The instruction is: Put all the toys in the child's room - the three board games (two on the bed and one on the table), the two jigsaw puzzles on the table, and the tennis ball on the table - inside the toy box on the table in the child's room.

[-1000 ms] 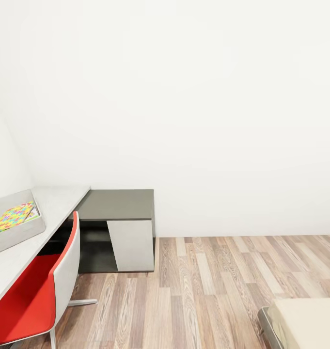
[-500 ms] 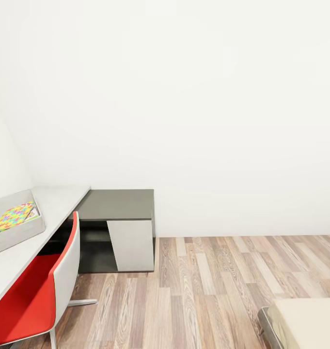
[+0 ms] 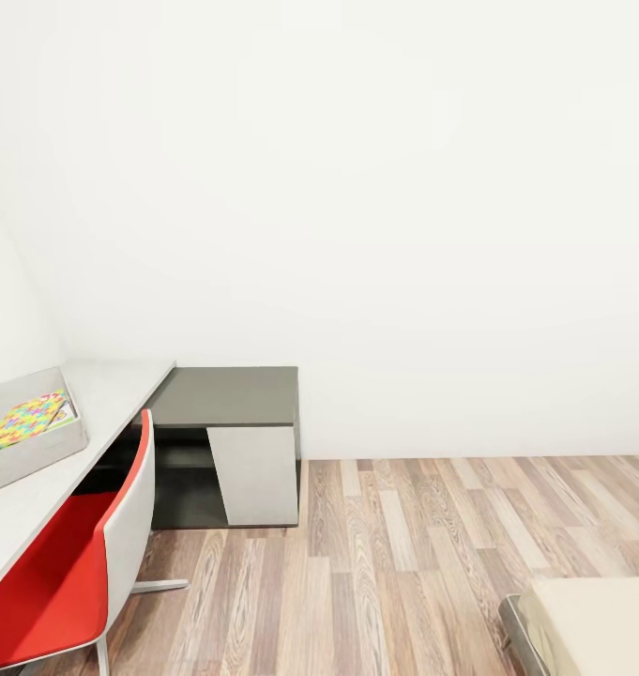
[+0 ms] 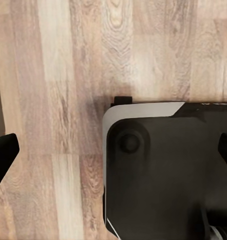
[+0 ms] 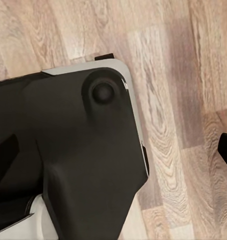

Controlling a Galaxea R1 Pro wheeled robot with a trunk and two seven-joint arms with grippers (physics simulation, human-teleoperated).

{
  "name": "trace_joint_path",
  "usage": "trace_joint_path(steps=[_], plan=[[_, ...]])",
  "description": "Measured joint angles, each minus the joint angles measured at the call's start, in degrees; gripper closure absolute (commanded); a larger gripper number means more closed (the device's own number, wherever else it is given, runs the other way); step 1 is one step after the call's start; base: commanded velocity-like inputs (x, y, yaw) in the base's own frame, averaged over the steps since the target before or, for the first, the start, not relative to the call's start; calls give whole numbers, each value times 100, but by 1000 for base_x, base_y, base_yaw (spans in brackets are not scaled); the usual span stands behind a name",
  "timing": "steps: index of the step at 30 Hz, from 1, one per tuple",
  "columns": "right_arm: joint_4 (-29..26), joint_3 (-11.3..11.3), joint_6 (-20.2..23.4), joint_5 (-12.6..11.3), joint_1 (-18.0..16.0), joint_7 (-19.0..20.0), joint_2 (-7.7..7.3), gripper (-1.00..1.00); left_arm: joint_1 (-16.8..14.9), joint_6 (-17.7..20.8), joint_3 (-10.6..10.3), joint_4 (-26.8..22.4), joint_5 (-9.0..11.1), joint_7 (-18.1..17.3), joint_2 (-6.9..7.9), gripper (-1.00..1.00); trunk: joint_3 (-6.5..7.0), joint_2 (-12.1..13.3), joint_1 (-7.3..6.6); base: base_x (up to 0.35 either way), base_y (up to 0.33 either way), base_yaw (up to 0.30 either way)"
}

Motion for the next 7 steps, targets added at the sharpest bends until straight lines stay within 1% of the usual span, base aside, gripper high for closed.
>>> trace_joint_path(steps=[7], plan=[[0, -1, -2, -3, -1, 0, 8, -100, 0, 0, -6, 0, -1, 0, -17, -100, 0, 0, 0, 0, 0, 0]])
